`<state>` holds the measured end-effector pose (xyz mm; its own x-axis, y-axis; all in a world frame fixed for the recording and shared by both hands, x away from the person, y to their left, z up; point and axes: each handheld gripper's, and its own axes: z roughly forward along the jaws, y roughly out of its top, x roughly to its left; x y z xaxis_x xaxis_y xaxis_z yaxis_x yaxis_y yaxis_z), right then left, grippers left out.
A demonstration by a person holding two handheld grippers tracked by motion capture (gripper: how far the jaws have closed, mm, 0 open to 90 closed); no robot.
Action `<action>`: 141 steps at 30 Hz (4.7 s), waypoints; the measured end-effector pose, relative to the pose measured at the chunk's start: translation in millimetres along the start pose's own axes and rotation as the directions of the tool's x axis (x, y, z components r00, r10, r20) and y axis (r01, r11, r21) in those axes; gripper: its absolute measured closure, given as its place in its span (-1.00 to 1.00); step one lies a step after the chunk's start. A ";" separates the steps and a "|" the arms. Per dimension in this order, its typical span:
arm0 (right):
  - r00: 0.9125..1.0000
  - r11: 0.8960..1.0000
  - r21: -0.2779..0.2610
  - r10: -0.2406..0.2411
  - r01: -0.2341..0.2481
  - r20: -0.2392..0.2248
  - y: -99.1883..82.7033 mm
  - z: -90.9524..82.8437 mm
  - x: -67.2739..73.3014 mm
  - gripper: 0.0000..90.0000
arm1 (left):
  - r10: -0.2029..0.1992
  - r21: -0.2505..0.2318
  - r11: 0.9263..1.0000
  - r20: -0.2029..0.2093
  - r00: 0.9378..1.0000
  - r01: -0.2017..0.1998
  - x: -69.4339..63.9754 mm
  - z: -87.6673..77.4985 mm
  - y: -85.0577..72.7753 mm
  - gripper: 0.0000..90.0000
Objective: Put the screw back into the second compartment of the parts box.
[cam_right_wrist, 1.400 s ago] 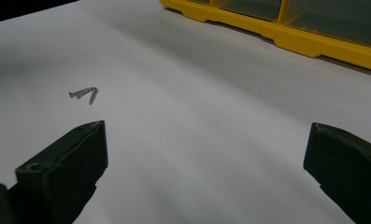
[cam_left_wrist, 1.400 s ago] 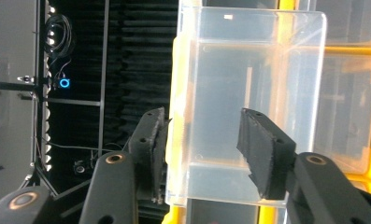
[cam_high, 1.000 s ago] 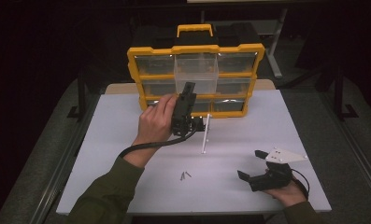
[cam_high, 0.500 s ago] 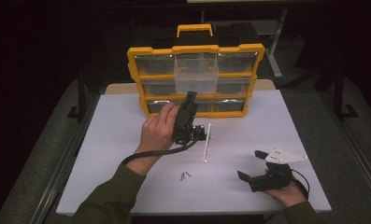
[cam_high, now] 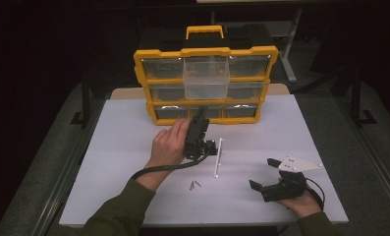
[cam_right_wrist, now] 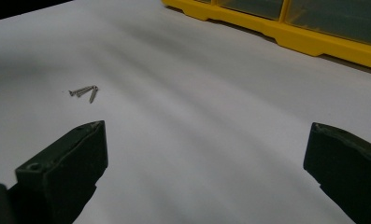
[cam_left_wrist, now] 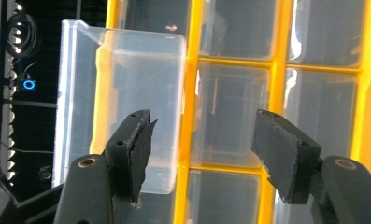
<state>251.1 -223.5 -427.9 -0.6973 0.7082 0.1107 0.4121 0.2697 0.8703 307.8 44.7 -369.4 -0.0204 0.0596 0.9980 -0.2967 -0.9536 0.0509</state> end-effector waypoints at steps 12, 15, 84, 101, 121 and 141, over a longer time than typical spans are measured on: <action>1.000 1.000 0.004 -0.008 0.008 0.001 -0.1 0.9 -0.7 -1.00 | 0.003 0.000 1.000 0.038 0.999 -0.003 -22.7 -3.8 2.8 -0.39; 1.000 1.000 0.006 -0.009 0.009 0.003 0.0 1.5 -0.9 -1.00 | -0.004 0.008 1.000 0.046 0.999 0.004 -28.2 -3.7 2.3 -0.49; 1.000 1.000 0.006 -0.020 0.020 -0.001 0.7 1.7 -0.3 -1.00 | -0.487 0.155 0.874 0.279 0.828 0.461 -60.2 0.9 -20.5 -1.00; 1.000 1.000 0.009 -0.020 0.020 -0.001 0.8 1.8 0.0 -1.00 | -0.736 0.248 0.671 0.334 0.588 0.699 -54.7 8.7 -33.4 -1.00; 1.000 1.000 0.011 -0.023 0.023 -0.002 0.8 2.1 0.4 -1.00 | -0.908 0.345 0.338 0.365 0.207 0.876 -44.6 20.5 -60.7 -1.00; 1.000 1.000 0.011 -0.022 0.022 -0.003 0.6 2.0 0.0 -1.00 | -0.898 0.362 0.208 0.440 0.030 0.909 -38.7 20.1 -80.6 -1.00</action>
<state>252.5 -222.1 -428.3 -0.7076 0.7005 0.0931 0.4036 0.2924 0.8670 351.7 113.3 -411.4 0.6857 0.7279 0.0008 0.2650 -0.2507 0.9311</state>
